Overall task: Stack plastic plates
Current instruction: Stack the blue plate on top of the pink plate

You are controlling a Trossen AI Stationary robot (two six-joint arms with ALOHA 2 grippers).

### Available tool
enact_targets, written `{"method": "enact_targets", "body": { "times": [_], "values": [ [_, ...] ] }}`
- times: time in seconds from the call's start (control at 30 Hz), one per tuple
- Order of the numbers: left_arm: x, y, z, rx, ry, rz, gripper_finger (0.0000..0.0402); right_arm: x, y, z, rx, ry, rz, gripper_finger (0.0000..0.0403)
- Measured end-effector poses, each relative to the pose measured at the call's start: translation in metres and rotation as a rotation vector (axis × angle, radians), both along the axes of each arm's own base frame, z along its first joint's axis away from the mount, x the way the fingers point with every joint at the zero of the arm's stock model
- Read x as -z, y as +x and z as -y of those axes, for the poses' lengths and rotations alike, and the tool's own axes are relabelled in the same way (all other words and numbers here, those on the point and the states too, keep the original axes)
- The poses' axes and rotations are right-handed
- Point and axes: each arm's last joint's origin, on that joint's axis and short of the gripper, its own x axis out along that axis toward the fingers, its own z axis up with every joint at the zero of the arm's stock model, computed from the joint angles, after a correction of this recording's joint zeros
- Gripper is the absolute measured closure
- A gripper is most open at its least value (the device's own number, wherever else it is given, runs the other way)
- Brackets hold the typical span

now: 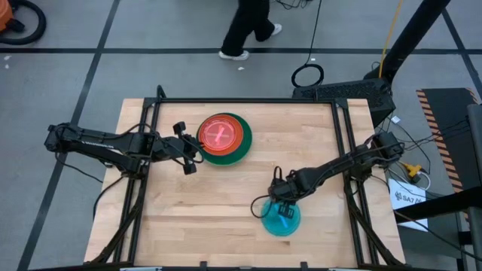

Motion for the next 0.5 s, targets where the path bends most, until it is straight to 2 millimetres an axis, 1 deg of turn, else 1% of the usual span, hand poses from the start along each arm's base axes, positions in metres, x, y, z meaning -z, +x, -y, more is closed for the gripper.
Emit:
{"method": "enact_targets", "body": {
  "times": [0.3, 0.5],
  "values": [
    [0.0, 0.0, 0.0, 0.004, 0.005, -0.003, 0.0348, -0.018, 0.02, 0.019, 0.005, 0.01, 0.077, 0.0392],
    [0.0, -0.006, -0.001, -0.001, 0.006, -0.061, 0.0348, -0.038, 0.038, 0.041, 0.019, 0.01, 0.157, 0.0392]
  ]
}}
